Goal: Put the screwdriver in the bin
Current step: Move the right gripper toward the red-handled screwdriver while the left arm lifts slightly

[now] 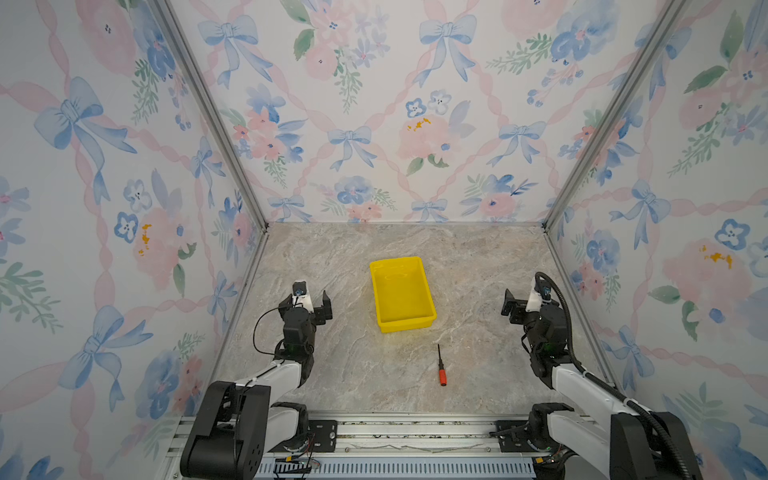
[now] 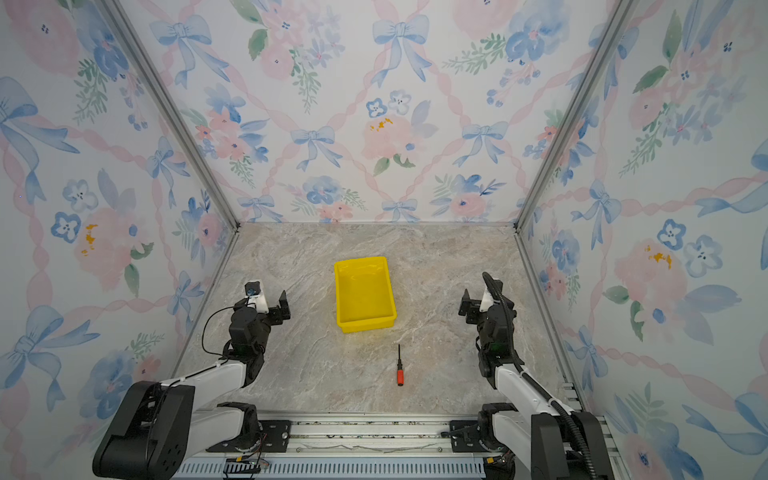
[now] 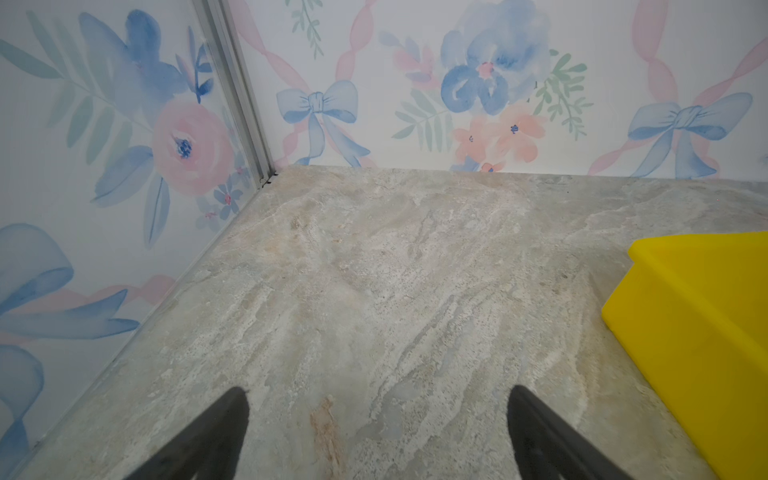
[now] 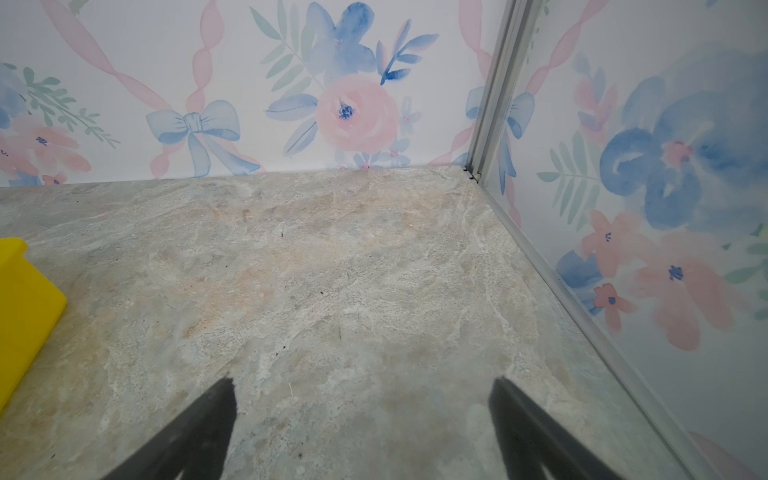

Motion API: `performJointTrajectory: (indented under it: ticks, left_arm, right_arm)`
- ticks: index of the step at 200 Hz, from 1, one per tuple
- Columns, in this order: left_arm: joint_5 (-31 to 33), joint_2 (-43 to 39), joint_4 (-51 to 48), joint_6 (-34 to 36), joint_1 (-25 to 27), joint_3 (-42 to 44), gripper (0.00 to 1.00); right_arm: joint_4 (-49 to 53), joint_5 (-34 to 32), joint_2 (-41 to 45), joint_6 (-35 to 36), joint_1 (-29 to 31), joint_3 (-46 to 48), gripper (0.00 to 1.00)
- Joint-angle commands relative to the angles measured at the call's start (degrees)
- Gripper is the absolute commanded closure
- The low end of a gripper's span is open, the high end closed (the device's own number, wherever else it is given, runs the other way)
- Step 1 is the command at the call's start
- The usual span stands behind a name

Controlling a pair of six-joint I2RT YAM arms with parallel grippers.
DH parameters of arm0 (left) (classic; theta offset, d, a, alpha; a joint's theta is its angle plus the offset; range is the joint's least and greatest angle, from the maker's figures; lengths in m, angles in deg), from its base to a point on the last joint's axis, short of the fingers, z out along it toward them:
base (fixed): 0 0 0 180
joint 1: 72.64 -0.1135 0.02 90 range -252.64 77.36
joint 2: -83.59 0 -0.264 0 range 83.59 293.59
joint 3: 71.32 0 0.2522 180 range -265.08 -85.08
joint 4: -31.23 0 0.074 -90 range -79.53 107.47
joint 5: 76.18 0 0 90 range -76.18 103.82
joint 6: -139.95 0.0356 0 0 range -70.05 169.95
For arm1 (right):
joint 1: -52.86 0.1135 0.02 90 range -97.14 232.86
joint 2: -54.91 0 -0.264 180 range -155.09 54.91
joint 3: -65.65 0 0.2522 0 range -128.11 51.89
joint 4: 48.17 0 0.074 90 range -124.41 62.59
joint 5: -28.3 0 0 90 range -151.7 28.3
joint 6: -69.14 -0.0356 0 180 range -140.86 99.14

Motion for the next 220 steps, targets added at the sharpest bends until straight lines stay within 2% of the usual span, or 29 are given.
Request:
performJointTrajectory:
  ticks: [1, 25, 52, 80, 108, 133, 156, 201, 220]
  left_arm:
    - [0.82, 0.35, -3.74, -1.29, 0.20, -0.96, 0.03]
    - [0.10, -3.03, -11.73, -2.50, 0.19, -3.45, 0.02]
    - [-1.09, -8.92, -21.53, -3.29, 0.20, -5.59, 0.02]
    - [-2.95, -14.50, -29.95, -6.83, 0.28, -7.39, 0.02]
    - [-4.55, -18.15, -37.84, -12.06, 1.02, -9.04, 0.03]
    - [-8.01, -19.47, -42.72, -15.79, 1.42, -10.27, 0.02]
    - [-11.11, -19.80, -44.22, -16.54, 1.68, -10.68, 0.03]
    - [-14.10, -20.14, -46.18, -15.98, 2.59, -11.67, 0.02]
    - [-12.91, -21.13, -46.30, -15.83, 3.43, -11.24, 0.02]
  right_arm:
    - [6.89, -0.37, -0.40, -0.03, 0.96, -1.56, 0.03]
    - [20.45, -6.47, 4.32, -2.58, 4.55, -7.72, 0.03]
    - [39.12, -14.93, 8.98, -13.17, 8.75, -15.81, 0.03]
    - [60.24, -17.09, 8.33, -22.92, 11.99, -24.89, 0.03]
    - [71.75, -17.06, 7.58, -29.74, 17.51, -28.84, 0.03]
    - [77.90, -17.07, 6.73, -36.86, 23.17, -30.25, 0.03]
    - [80.42, -16.14, 5.39, -40.52, 28.66, -30.47, 0.03]
    - [80.71, -10.65, -0.98, -41.63, 38.22, -30.65, 0.03]
    - [79.28, -8.83, -4.13, -40.95, 41.82, -30.79, 0.03]
